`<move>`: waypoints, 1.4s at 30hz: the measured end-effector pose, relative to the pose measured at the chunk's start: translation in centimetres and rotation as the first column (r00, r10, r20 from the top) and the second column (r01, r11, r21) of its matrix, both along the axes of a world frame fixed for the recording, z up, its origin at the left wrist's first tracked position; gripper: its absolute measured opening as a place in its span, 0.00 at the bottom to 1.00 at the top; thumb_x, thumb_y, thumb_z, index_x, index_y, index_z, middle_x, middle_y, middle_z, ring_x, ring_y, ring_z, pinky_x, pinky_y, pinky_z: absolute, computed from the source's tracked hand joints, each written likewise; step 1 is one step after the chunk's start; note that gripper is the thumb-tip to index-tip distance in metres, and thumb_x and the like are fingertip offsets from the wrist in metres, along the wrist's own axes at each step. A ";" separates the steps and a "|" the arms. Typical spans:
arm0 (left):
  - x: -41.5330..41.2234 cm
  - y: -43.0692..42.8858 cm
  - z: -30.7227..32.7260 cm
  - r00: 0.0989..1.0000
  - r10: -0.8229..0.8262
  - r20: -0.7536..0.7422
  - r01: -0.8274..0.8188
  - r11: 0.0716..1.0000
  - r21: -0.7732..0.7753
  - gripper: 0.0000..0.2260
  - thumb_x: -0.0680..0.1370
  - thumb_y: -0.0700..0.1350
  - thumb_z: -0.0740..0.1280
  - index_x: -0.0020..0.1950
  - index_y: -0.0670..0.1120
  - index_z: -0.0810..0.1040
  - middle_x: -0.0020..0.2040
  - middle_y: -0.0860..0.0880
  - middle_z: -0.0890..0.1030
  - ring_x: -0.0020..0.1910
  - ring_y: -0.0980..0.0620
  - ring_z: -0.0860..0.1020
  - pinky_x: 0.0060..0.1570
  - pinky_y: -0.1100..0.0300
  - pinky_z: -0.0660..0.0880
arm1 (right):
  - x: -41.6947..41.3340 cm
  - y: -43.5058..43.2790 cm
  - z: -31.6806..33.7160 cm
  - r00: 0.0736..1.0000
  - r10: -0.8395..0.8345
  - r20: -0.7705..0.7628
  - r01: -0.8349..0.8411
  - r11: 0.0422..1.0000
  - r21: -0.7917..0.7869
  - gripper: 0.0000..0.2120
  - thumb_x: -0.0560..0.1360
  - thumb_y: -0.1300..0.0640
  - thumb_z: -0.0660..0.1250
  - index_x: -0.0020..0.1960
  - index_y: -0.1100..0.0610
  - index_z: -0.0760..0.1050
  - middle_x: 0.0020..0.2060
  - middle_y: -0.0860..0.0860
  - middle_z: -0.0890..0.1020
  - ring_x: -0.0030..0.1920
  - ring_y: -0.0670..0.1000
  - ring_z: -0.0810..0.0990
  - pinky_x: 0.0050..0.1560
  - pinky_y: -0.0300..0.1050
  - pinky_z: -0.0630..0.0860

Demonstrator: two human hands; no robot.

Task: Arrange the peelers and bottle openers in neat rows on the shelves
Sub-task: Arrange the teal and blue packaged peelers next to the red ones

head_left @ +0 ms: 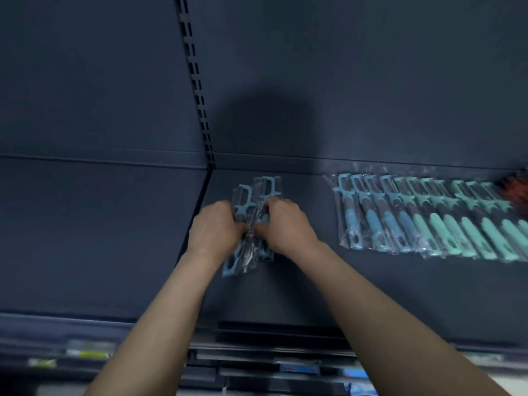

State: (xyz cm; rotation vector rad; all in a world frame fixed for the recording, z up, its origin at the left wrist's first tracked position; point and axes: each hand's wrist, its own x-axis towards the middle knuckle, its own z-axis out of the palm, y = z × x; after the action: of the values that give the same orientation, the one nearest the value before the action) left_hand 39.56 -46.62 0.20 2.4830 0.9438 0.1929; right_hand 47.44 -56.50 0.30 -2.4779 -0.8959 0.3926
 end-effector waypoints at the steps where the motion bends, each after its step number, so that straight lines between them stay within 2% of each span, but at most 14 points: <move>1: 0.1 0.0 0.0 1.000 -0.025 0.009 0.025 0.999 0.022 0.11 0.72 0.49 0.70 0.45 0.42 0.75 0.46 0.43 0.80 0.45 0.43 0.77 0.38 0.58 0.68 | 0.0 0.1 0.0 1.000 -0.024 -0.008 0.024 1.000 0.000 0.19 0.72 0.52 0.69 0.58 0.61 0.72 0.56 0.59 0.75 0.54 0.60 0.76 0.50 0.48 0.74; 5: 0.4 0.0 -0.2 0.997 -0.077 -0.010 0.077 0.997 0.001 0.16 0.70 0.51 0.73 0.47 0.42 0.75 0.45 0.45 0.79 0.46 0.44 0.77 0.39 0.57 0.70 | -0.2 0.0 0.2 0.993 -0.116 0.014 0.117 0.992 -0.044 0.14 0.74 0.56 0.66 0.57 0.60 0.72 0.55 0.59 0.76 0.54 0.61 0.76 0.46 0.46 0.70; 7: 0.7 0.2 -0.1 0.997 -0.067 -0.033 0.066 0.998 -0.020 0.14 0.69 0.50 0.74 0.46 0.43 0.74 0.43 0.46 0.77 0.44 0.44 0.77 0.37 0.58 0.70 | -0.2 -0.2 0.2 0.990 -0.131 0.043 0.134 0.989 -0.063 0.13 0.75 0.56 0.65 0.57 0.60 0.71 0.55 0.60 0.76 0.54 0.61 0.76 0.44 0.46 0.68; 10: 1.2 0.5 -0.2 0.999 -0.041 -0.019 0.041 0.999 0.033 0.09 0.73 0.44 0.70 0.44 0.42 0.71 0.44 0.44 0.77 0.39 0.47 0.73 0.34 0.58 0.68 | 0.0 -0.4 0.3 0.986 -0.160 0.042 0.163 0.983 -0.082 0.11 0.76 0.59 0.63 0.58 0.60 0.71 0.56 0.59 0.76 0.54 0.61 0.76 0.44 0.45 0.69; 13: 1.6 0.4 -0.6 0.999 -0.042 0.027 0.040 0.996 0.079 0.06 0.75 0.41 0.66 0.47 0.40 0.71 0.48 0.41 0.77 0.42 0.44 0.74 0.34 0.56 0.67 | 0.1 -0.8 0.5 0.975 -0.216 0.051 0.220 0.969 -0.110 0.13 0.76 0.62 0.61 0.60 0.59 0.70 0.57 0.59 0.75 0.56 0.60 0.75 0.45 0.46 0.70; 16: 1.8 0.2 -0.8 0.998 -0.064 -0.016 0.066 0.992 0.105 0.14 0.73 0.49 0.71 0.49 0.40 0.73 0.49 0.41 0.75 0.48 0.42 0.75 0.38 0.55 0.67 | 0.0 -0.9 0.5 0.965 -0.245 0.097 0.256 0.959 -0.122 0.14 0.76 0.61 0.60 0.62 0.59 0.66 0.57 0.60 0.75 0.55 0.61 0.75 0.43 0.47 0.68; 20: 2.2 0.1 -0.4 0.993 -0.103 -0.051 0.108 0.989 0.105 0.10 0.75 0.45 0.68 0.42 0.42 0.70 0.44 0.43 0.77 0.39 0.46 0.72 0.34 0.56 0.66 | 0.5 -1.5 0.5 0.951 -0.275 0.142 0.283 0.958 -0.040 0.20 0.75 0.66 0.55 0.66 0.55 0.62 0.52 0.60 0.77 0.50 0.62 0.76 0.41 0.46 0.67; 22: 2.5 -0.2 -0.3 0.995 -0.096 -0.034 0.099 0.989 0.106 0.08 0.76 0.43 0.66 0.40 0.42 0.70 0.39 0.45 0.74 0.36 0.48 0.71 0.32 0.57 0.66 | 0.8 -1.9 0.4 0.950 -0.273 0.153 0.281 0.959 -0.039 0.22 0.75 0.67 0.54 0.67 0.55 0.63 0.53 0.61 0.76 0.52 0.62 0.76 0.42 0.46 0.67; 26: 3.3 -1.1 -0.1 0.998 -0.052 0.037 0.051 0.998 0.027 0.10 0.75 0.42 0.64 0.35 0.42 0.69 0.31 0.49 0.69 0.29 0.53 0.67 0.23 0.61 0.60 | 1.3 -2.5 -0.1 0.951 -0.264 0.165 0.280 0.956 -0.083 0.14 0.79 0.57 0.58 0.62 0.61 0.70 0.59 0.59 0.70 0.58 0.61 0.72 0.49 0.48 0.70; 28: 3.8 -1.4 -0.2 0.997 -0.042 0.060 0.044 0.999 -0.025 0.10 0.75 0.42 0.64 0.35 0.42 0.70 0.31 0.50 0.70 0.28 0.55 0.67 0.22 0.63 0.59 | 1.5 -2.7 -0.3 0.952 -0.253 0.172 0.275 0.955 -0.112 0.13 0.79 0.59 0.60 0.61 0.62 0.70 0.59 0.59 0.71 0.59 0.60 0.72 0.51 0.48 0.71; 30: 4.3 -1.6 -0.2 0.995 -0.028 0.098 0.036 0.996 -0.078 0.08 0.75 0.43 0.64 0.38 0.41 0.74 0.31 0.50 0.72 0.28 0.55 0.69 0.23 0.64 0.61 | 1.8 -2.9 -0.3 0.948 -0.262 0.182 0.284 0.953 -0.106 0.12 0.77 0.61 0.61 0.60 0.63 0.70 0.58 0.60 0.74 0.57 0.60 0.74 0.48 0.47 0.71; 34: 5.0 -2.2 -0.1 0.986 -0.010 0.166 0.034 0.989 -0.147 0.08 0.75 0.44 0.64 0.43 0.40 0.78 0.34 0.50 0.75 0.30 0.56 0.71 0.24 0.63 0.62 | 2.7 -3.5 0.3 0.929 -0.304 0.211 0.320 0.946 -0.046 0.13 0.76 0.58 0.63 0.58 0.63 0.70 0.55 0.61 0.77 0.55 0.62 0.76 0.45 0.47 0.71; 39: 6.4 -3.4 0.2 0.979 -0.017 0.202 0.061 0.975 -0.214 0.07 0.74 0.43 0.65 0.41 0.41 0.78 0.34 0.48 0.77 0.34 0.49 0.76 0.28 0.61 0.65 | 4.7 -5.2 0.9 0.881 -0.391 0.265 0.400 0.916 0.024 0.12 0.75 0.61 0.60 0.58 0.62 0.68 0.50 0.61 0.80 0.52 0.63 0.77 0.42 0.47 0.68; 42: 7.1 -4.0 0.2 0.977 -0.028 0.210 0.077 0.970 -0.231 0.07 0.74 0.44 0.64 0.42 0.42 0.79 0.35 0.48 0.78 0.35 0.51 0.76 0.29 0.61 0.66 | 5.8 -5.9 0.9 0.877 -0.394 0.276 0.403 0.915 0.024 0.11 0.75 0.62 0.60 0.56 0.63 0.70 0.50 0.61 0.80 0.53 0.62 0.77 0.41 0.46 0.66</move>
State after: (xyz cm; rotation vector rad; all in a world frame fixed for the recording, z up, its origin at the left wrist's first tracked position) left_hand 46.68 -50.64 0.36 2.2154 0.7653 0.2947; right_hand 53.21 -62.43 1.24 -2.7047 -0.4509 -0.0840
